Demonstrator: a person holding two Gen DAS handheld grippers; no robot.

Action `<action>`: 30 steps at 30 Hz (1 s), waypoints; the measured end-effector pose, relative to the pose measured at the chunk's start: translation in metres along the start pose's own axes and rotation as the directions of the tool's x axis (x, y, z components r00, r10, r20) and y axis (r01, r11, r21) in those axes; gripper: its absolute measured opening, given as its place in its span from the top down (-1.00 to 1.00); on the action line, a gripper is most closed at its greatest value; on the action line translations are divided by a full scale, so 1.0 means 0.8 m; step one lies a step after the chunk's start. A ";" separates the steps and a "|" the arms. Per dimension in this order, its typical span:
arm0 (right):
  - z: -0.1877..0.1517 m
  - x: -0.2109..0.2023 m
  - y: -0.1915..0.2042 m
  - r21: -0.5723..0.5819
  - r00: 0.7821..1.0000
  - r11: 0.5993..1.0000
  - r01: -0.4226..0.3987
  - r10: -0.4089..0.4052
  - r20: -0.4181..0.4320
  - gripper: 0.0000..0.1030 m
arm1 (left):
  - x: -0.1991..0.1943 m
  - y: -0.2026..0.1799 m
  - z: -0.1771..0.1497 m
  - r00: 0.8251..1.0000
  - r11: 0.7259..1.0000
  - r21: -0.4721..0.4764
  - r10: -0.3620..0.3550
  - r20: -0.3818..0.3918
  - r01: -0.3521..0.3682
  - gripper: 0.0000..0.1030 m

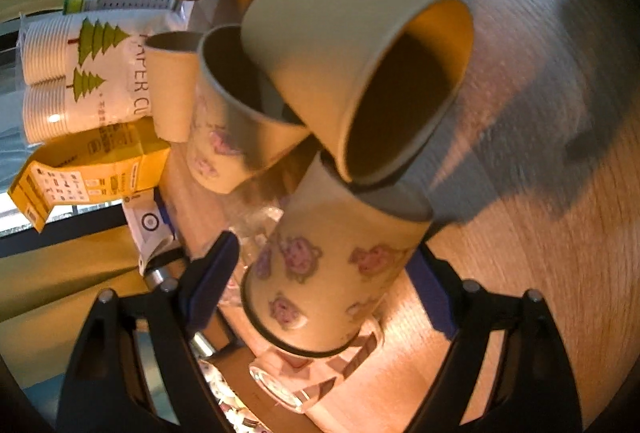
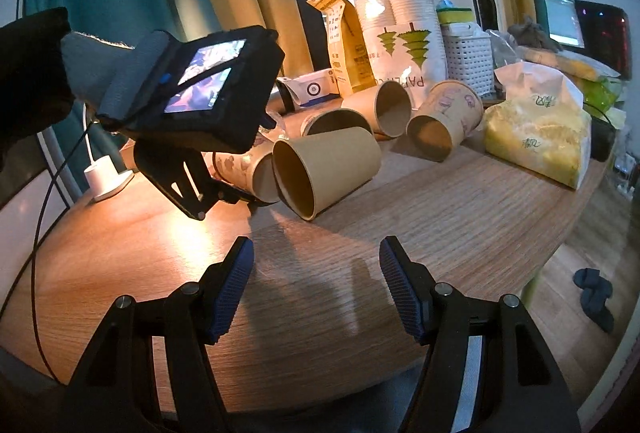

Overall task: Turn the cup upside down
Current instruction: 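Reach the left gripper to the pig-print paper cup and close on it, then lift the pig-print cup with the left gripper and turn it upright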

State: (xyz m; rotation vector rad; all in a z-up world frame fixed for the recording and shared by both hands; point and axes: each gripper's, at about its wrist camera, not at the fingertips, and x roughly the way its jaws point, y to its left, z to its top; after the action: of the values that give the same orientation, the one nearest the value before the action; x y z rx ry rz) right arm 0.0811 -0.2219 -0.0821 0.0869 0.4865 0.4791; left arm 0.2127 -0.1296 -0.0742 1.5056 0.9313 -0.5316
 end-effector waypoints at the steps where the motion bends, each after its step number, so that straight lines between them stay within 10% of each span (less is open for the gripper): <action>1: 0.000 -0.001 0.001 -0.002 1.000 1.000 0.000 0.000 0.002 -0.33 | -0.001 0.000 -0.001 1.000 1.000 -0.004 -0.006 0.002 0.006 -0.57; 21: 0.000 0.000 0.004 -0.001 1.000 1.000 -0.001 0.001 0.004 -0.33 | -0.035 0.007 -0.019 0.996 0.996 -0.089 0.013 0.091 -0.005 -0.34; 30: 0.002 -0.009 0.009 -0.003 1.000 1.000 -0.008 0.008 0.026 -0.33 | -0.105 0.008 -0.042 0.968 0.962 -0.269 0.112 0.226 -0.049 -0.32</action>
State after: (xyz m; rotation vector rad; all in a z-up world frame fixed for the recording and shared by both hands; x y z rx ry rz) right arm 0.0733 -0.2190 -0.0761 0.0918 0.4595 0.4859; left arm 0.1635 -0.1178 0.0008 1.2051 0.7169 -0.4976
